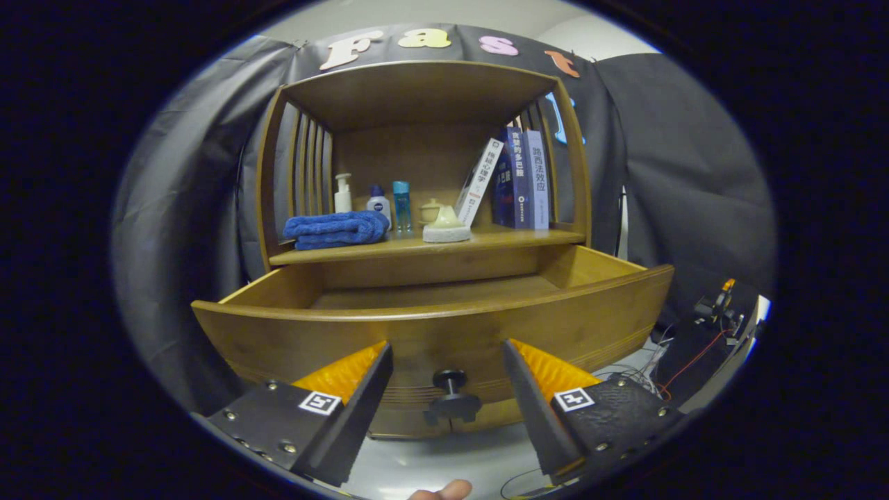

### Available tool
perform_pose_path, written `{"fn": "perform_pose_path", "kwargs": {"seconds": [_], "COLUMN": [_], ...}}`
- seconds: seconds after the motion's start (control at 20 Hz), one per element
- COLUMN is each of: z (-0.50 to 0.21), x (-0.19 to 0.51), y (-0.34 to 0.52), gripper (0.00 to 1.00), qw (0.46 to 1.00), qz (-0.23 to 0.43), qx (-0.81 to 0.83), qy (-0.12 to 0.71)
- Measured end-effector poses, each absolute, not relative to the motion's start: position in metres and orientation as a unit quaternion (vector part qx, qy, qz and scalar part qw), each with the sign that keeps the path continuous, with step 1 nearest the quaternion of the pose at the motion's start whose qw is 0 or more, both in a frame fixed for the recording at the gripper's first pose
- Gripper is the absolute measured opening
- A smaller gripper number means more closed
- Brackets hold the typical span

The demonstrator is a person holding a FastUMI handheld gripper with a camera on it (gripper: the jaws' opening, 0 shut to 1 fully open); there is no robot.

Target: Pull open the drawer, take out the items inside it, and place them on the countertop above the cabinet.

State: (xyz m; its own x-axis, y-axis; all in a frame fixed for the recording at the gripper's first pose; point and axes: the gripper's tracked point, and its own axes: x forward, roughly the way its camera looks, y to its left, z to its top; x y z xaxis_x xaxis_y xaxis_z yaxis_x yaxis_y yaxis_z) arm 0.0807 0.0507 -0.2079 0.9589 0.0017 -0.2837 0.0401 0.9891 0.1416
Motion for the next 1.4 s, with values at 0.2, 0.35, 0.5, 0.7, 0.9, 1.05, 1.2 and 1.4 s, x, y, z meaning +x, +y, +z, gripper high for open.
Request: {"fn": "perform_pose_path", "kwargs": {"seconds": [0.2,0.35,0.5,0.7,0.9,1.05,1.2,1.4], "z": [-0.210,-0.211,-0.209,-0.203,-0.204,-0.204,-0.205,-0.206], "x": [0.083,0.089,0.098,0.112,0.126,0.135,0.144,0.164], "y": [0.054,0.054,0.054,0.052,0.049,0.049,0.050,0.053], "gripper": [0.96,0.96,0.96,0.96,0.97,0.97,0.97,0.97], "qw": [0.986,0.985,0.985,0.985,0.984,0.984,0.984,0.984], "qz": [0.020,0.024,0.026,0.034,0.039,0.041,0.041,0.037], "qx": [0.080,0.084,0.080,0.086,0.081,0.085,0.085,0.088], "qy": [0.147,0.148,0.149,0.145,0.151,0.150,0.150,0.153]}}
